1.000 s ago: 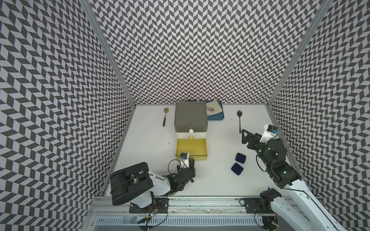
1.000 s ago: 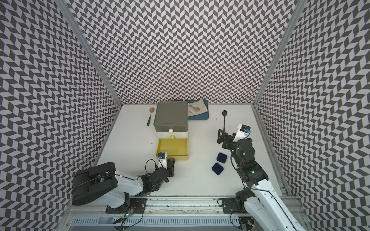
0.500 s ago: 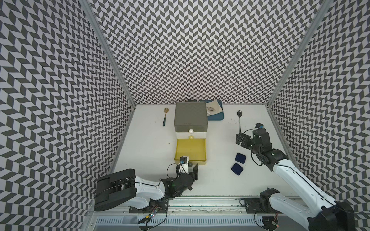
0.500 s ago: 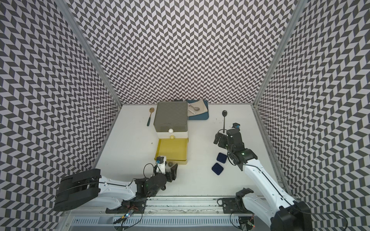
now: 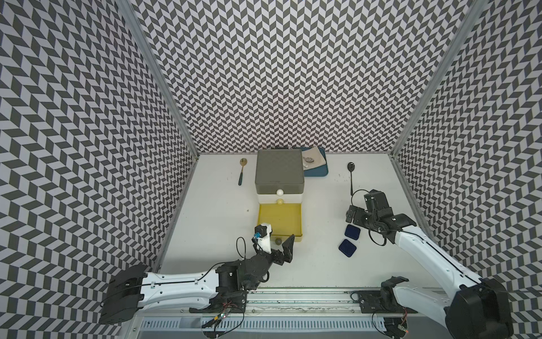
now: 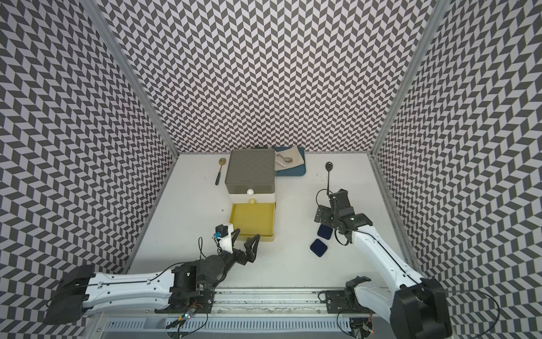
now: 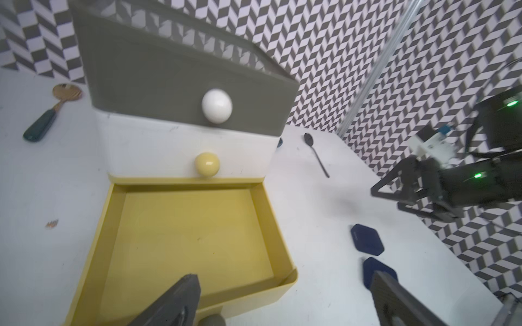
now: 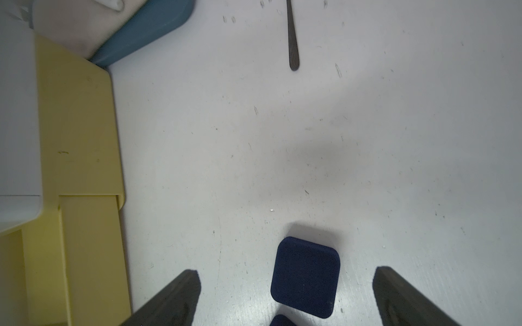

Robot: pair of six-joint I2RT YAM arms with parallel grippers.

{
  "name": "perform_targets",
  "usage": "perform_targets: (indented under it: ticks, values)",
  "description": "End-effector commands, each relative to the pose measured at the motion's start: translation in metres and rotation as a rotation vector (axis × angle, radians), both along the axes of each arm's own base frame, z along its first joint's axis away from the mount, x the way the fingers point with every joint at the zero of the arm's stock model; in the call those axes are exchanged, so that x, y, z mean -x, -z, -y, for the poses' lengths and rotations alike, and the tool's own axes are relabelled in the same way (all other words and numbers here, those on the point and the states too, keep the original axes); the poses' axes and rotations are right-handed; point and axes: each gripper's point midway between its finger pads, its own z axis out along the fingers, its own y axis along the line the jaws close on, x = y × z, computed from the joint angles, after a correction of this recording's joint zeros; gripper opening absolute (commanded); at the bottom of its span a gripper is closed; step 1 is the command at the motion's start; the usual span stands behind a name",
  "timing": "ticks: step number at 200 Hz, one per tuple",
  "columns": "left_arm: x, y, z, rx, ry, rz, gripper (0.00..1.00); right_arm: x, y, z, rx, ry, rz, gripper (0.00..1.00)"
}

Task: Place the brooch boxes into the drawer by color
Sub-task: Pick up the brooch box from the center of the board.

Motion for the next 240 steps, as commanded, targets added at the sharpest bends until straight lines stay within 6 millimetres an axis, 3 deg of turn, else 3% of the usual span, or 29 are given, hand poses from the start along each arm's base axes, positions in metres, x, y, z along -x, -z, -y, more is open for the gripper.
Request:
perform_targets:
  ticks: [1,33,66,91,147,189,224,240]
  values:
    - [-0.015,-0.045,0.008,-0.013,0.117,0.046,1.00,0.010,0.024,-0.007,-0.026,-0.012,-0.129,0.99]
    - [-0.069,-0.060,-0.016,0.030,0.126,-0.045,1.00,0.014,0.051,-0.011,-0.033,-0.007,-0.228,0.99]
    - [-0.093,-0.097,-0.049,0.025,0.031,0.043,1.00,0.009,0.047,-0.009,-0.023,0.006,-0.214,0.97]
    - [-0.108,-0.094,-0.066,-0.010,0.004,0.023,1.00,0.013,0.057,-0.013,-0.036,-0.013,-0.252,0.84]
    - [-0.114,-0.080,-0.092,-0.011,-0.046,0.001,1.00,0.023,0.066,-0.009,-0.015,0.002,-0.275,0.80]
    - [-0.116,-0.079,-0.099,-0.021,-0.058,0.000,1.00,0.025,0.075,-0.009,-0.017,0.003,-0.288,0.58]
    - [-0.118,-0.078,-0.106,-0.029,-0.075,-0.003,1.00,0.029,0.081,-0.006,-0.001,0.002,-0.305,0.58]
    - [-0.118,-0.078,-0.108,-0.029,-0.078,-0.004,1.00,0.029,0.082,-0.007,-0.001,-0.001,-0.303,0.66]
